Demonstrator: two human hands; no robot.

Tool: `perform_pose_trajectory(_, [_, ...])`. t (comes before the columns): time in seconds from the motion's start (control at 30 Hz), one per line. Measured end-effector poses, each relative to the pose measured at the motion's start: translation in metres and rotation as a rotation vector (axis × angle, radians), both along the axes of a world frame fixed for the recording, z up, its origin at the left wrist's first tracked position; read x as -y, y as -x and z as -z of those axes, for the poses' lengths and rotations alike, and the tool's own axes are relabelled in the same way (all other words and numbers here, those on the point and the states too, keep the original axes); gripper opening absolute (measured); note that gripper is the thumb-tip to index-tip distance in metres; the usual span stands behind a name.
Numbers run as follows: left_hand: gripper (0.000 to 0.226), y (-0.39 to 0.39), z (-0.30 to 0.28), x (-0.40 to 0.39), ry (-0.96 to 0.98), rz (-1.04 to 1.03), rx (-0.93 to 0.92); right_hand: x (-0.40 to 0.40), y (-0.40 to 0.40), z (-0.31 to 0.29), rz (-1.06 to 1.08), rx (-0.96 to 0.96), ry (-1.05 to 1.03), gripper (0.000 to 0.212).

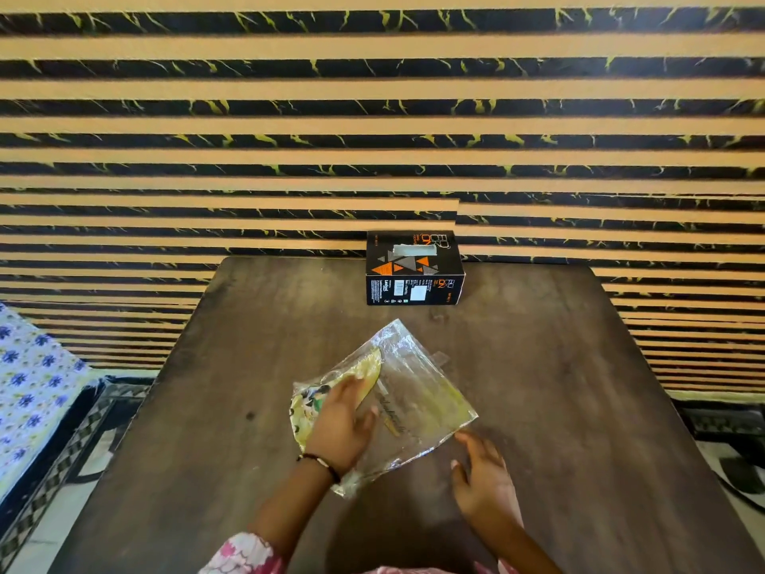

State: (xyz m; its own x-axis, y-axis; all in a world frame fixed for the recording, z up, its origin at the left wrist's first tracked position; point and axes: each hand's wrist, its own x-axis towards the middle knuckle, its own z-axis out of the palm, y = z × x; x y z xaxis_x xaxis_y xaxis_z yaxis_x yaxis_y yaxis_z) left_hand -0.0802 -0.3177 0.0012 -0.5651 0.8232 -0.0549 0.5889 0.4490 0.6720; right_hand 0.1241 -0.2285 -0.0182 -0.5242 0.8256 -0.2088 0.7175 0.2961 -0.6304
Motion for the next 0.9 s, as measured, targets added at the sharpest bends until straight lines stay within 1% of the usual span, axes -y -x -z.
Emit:
perform_pose_trajectory(0.07, [0.058, 0.023, 0.008, 0.002, 0.14, -0.124, -0.082, -0.002, 0.001, -0.003, -0.018, -0.013, 0.07, 0.032])
perform_pose_trajectory(0.1, [0.061, 0.031, 0.013, 0.004, 0.242, -0.165, -0.091, -0.002, 0.003, -0.003, -0.053, -0.015, 0.106, 0.029])
perform_pose_trajectory(0.17, [0.065, 0.039, 0.019, 0.008, 0.388, -0.195, -0.087, -0.002, 0.007, 0.002, -0.125, -0.018, 0.145, 0.037])
perform_pose_trajectory(0.2, [0.067, 0.037, 0.021, 0.01, 0.427, -0.19, -0.077, -0.001, 0.009, 0.005, -0.163, -0.009, 0.164, 0.038])
perform_pose_trajectory(0.3, [0.074, 0.019, 0.027, 0.013, 0.438, -0.158, 0.012, 0.005, 0.019, 0.003, -0.265, 0.024, 0.264, 0.035])
perform_pose_trajectory(0.37, [0.082, 0.002, 0.029, 0.014, 0.428, -0.115, 0.05, 0.003, 0.026, 0.002, -0.316, 0.06, 0.29, 0.048])
perform_pose_trajectory(0.43, [0.087, -0.015, 0.029, 0.013, 0.458, -0.022, -0.003, 0.0, 0.029, 0.001, -0.341, 0.072, 0.3, 0.055])
perform_pose_trajectory(0.53, [0.085, -0.031, 0.028, 0.01, 0.467, 0.077, -0.092, -0.002, 0.034, 0.001, -0.326, 0.066, 0.36, 0.057])
perform_pose_trajectory(0.63, [0.085, -0.037, 0.03, 0.007, 0.476, 0.132, -0.009, 0.005, 0.039, -0.004, -0.322, 0.004, 0.474, 0.061])
perform_pose_trajectory(0.67, [0.08, -0.039, 0.03, 0.007, 0.472, 0.145, 0.027, 0.007, 0.039, -0.004, -0.346, -0.014, 0.516, 0.064])
perform_pose_trajectory(0.7, [0.069, -0.042, 0.03, 0.006, 0.449, 0.145, 0.05, 0.009, 0.04, -0.005, -0.395, -0.051, 0.531, 0.065])
perform_pose_trajectory(0.77, [0.046, -0.046, 0.031, 0.008, 0.344, 0.123, 0.072, 0.011, 0.04, -0.002, -0.439, -0.151, 0.553, 0.066])
perform_pose_trajectory(0.8, [0.038, -0.047, 0.03, 0.009, 0.289, 0.09, 0.092, 0.009, 0.038, 0.001, -0.43, -0.181, 0.486, 0.066])
perform_pose_trajectory(0.83, [0.032, -0.046, 0.03, 0.01, 0.239, 0.044, 0.122, 0.009, 0.036, 0.001, -0.394, -0.2, 0.466, 0.066])
perform_pose_trajectory(0.9, [0.021, -0.043, 0.03, 0.01, 0.11, -0.042, 0.189, 0.01, 0.037, -0.007, -0.262, -0.206, 0.42, 0.066])
